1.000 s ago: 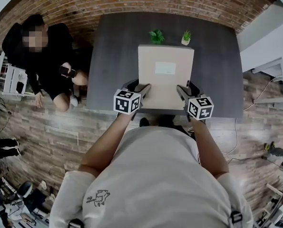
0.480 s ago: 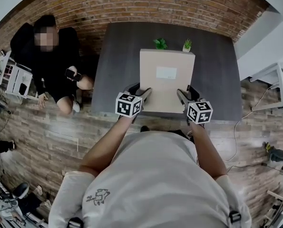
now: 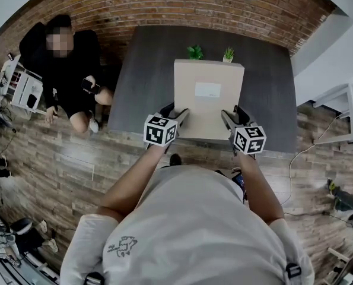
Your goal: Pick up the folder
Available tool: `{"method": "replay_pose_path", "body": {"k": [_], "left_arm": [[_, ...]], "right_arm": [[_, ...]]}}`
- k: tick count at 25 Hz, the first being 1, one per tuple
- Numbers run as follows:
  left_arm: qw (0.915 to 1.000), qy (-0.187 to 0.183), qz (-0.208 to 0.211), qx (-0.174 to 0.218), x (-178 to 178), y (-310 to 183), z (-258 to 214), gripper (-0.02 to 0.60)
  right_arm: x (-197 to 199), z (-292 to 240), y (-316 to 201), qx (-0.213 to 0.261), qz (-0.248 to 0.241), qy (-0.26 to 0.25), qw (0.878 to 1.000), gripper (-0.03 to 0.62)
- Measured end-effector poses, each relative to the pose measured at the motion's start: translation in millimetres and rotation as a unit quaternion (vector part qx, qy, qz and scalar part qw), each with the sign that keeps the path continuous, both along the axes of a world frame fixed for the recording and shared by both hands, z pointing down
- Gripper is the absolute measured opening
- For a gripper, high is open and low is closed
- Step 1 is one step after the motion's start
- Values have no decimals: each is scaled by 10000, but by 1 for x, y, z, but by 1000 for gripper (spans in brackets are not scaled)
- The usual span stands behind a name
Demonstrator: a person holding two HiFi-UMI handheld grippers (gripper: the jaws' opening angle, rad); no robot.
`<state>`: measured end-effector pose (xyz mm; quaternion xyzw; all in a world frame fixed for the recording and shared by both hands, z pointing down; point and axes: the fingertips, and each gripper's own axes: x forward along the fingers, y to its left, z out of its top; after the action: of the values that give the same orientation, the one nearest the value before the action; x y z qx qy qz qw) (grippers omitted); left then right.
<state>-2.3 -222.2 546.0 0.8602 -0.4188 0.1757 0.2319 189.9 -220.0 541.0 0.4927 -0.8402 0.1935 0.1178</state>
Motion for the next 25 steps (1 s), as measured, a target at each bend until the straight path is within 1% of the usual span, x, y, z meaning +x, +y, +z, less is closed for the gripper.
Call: {"method": "replay_pose_path", "body": {"k": [8, 12, 19, 25], "left_arm": [[9997, -61, -183, 145, 43, 38, -10, 241], [9995, -116, -243, 185, 57, 58, -14, 241], [9992, -228, -183, 268, 60, 89, -21, 241], [9991, -191, -67, 360, 51, 109, -25, 241]], "right_arm": [[44, -8, 32, 144, -164, -81, 9997, 256], [57, -10, 51, 160, -202, -155, 9995, 256], [60, -11, 84, 161, -144, -286, 9994, 256], [51, -16, 109, 251, -48, -266, 9993, 253]]}}
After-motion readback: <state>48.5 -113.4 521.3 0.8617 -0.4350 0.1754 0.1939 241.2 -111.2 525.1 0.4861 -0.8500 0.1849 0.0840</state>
